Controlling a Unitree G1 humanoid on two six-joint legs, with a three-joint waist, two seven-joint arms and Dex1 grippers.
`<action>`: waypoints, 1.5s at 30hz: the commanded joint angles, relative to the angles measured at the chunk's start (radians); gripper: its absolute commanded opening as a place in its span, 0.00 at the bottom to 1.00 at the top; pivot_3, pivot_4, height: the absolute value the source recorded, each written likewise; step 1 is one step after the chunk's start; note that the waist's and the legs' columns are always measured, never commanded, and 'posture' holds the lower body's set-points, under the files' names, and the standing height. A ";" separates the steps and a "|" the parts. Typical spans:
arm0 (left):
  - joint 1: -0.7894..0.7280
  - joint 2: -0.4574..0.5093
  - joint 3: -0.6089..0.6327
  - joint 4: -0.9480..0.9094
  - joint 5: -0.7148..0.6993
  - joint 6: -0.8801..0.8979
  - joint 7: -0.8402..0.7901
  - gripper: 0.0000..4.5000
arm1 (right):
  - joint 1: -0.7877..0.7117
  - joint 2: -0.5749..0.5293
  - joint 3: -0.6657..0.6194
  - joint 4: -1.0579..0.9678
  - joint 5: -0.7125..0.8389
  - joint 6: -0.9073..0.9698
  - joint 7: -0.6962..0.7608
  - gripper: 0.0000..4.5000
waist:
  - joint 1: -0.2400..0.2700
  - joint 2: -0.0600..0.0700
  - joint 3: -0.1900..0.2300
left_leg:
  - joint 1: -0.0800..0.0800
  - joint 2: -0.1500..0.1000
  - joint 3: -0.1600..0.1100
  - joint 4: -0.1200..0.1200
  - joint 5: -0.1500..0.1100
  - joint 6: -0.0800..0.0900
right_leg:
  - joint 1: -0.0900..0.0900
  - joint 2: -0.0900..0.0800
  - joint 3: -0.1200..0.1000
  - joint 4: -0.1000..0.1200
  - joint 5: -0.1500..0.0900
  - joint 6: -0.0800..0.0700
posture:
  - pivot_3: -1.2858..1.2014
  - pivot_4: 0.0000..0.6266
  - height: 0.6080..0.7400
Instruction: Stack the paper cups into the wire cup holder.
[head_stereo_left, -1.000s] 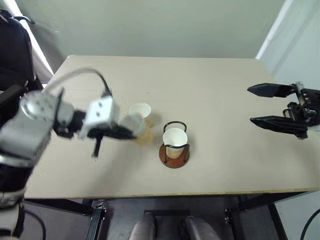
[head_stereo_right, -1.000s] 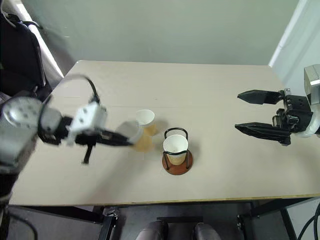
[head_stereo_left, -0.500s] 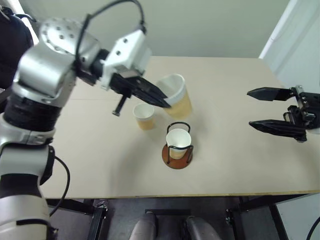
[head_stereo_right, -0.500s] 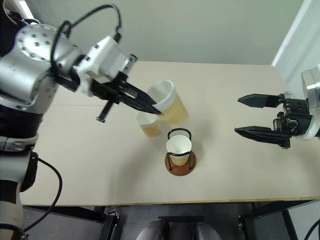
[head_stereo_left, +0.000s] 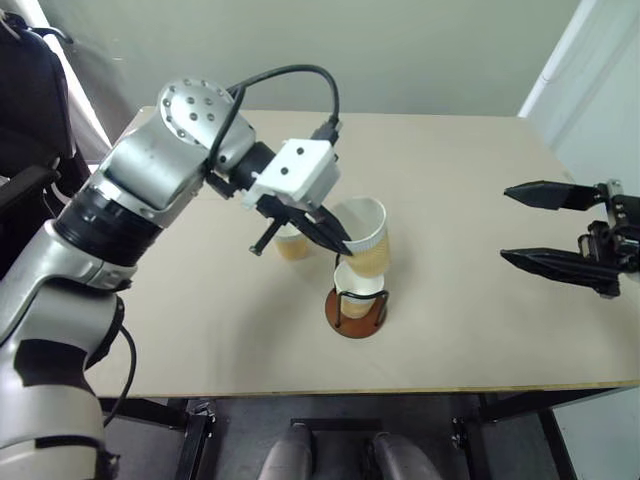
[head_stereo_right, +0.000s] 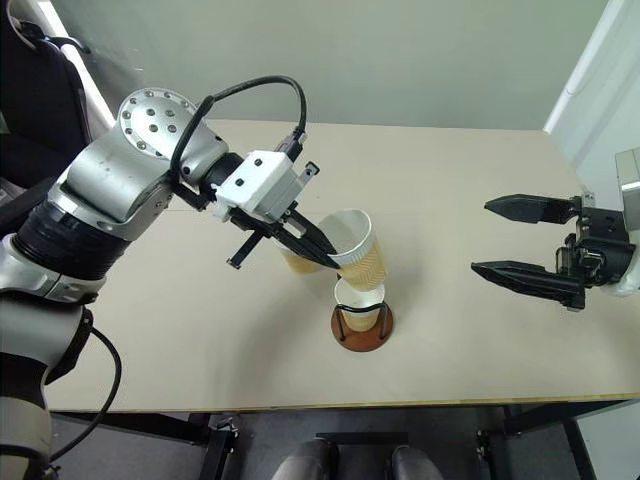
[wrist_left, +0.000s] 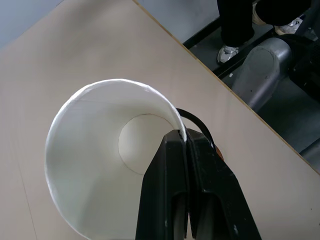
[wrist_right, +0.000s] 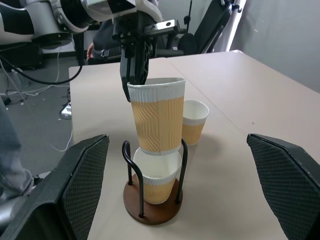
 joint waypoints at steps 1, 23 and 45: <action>-0.008 0.007 -0.020 -0.003 0.006 -0.038 -0.039 0.01 | -0.001 -0.026 -0.058 -0.028 0.029 0.000 -0.019 1.00 | 0.000 0.000 0.000 | 0.000 0.000 0.000 0.001 0.000 0.000 | 0.000 0.000 0.000 0.000 0.000 0.000 | 0.52 0.24 1.00; -0.001 -0.052 -0.077 0.048 0.150 -0.153 -0.039 0.01 | 0.027 -0.028 -0.063 -0.025 0.022 -0.015 -0.055 1.00 | 0.002 0.000 0.000 | -0.002 -0.001 0.000 0.008 -0.003 0.004 | 0.002 -0.001 0.000 0.000 0.002 0.004 | 0.52 0.24 1.00; -0.034 -0.057 0.105 0.263 0.097 -0.007 -0.038 1.00 | 0.034 -0.044 -0.048 -0.004 0.005 -0.043 -0.042 1.00 | 0.001 0.000 0.000 | -0.003 -0.001 0.001 0.009 -0.003 0.004 | 0.001 -0.001 0.000 0.000 0.002 0.005 | 0.52 0.24 1.00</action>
